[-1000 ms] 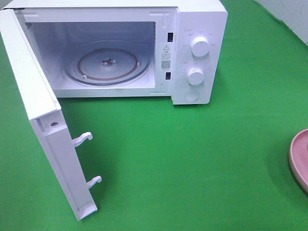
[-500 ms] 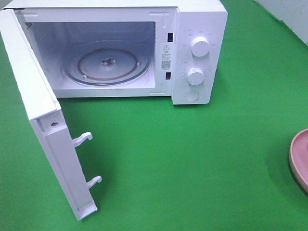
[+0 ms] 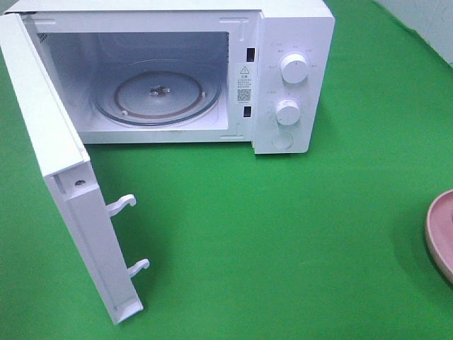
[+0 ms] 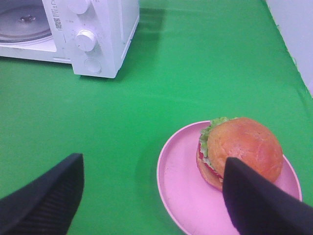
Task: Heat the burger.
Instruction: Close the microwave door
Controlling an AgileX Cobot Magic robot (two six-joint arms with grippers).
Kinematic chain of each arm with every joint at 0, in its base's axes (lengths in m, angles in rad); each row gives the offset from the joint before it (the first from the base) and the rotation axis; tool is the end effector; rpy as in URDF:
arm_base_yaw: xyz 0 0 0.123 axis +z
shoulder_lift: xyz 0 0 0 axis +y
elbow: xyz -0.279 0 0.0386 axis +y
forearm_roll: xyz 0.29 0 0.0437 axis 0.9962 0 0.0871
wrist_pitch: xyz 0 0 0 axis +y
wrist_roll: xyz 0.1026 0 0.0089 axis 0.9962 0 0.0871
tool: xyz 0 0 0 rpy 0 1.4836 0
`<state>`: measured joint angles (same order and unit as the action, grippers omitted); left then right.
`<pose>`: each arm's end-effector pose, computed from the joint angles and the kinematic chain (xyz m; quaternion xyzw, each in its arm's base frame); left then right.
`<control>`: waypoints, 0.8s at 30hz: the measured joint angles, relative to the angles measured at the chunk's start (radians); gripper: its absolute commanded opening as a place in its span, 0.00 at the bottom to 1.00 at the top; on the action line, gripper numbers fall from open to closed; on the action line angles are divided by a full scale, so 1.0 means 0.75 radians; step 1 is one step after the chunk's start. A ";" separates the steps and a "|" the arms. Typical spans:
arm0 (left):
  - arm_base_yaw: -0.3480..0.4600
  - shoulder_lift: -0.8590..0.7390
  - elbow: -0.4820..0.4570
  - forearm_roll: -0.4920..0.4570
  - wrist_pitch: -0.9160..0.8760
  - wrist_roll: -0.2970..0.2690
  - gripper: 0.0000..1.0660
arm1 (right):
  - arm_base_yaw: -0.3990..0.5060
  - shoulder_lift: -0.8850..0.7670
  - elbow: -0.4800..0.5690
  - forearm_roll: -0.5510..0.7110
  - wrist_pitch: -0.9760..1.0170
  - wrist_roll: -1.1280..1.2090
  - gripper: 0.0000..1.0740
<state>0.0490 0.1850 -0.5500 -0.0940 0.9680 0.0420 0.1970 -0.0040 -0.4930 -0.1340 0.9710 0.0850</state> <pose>0.0778 -0.0042 0.3061 -0.0066 0.8631 -0.0239 0.5044 0.0511 -0.0014 0.2989 -0.0469 0.8266 0.0120 0.5606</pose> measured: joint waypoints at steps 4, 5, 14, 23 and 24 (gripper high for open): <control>0.000 0.076 0.000 -0.009 -0.048 0.000 0.39 | 0.000 0.000 0.000 0.000 0.000 0.000 0.70; 0.000 0.076 0.000 -0.009 -0.048 0.000 0.39 | 0.000 0.000 0.000 0.000 0.000 0.000 0.70; 0.000 0.288 0.000 -0.013 -0.284 0.000 0.00 | 0.000 0.000 0.000 0.000 0.000 0.000 0.70; 0.000 0.475 0.036 -0.013 -0.629 0.000 0.00 | 0.000 0.000 0.000 0.000 0.000 0.000 0.70; 0.000 0.475 0.036 -0.013 -0.629 0.000 0.00 | 0.000 0.000 0.000 0.000 0.000 0.000 0.70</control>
<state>0.0490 0.5410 -0.5230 -0.1040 0.4960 0.0420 0.1970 -0.0040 -0.4930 -0.1340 0.9710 0.0850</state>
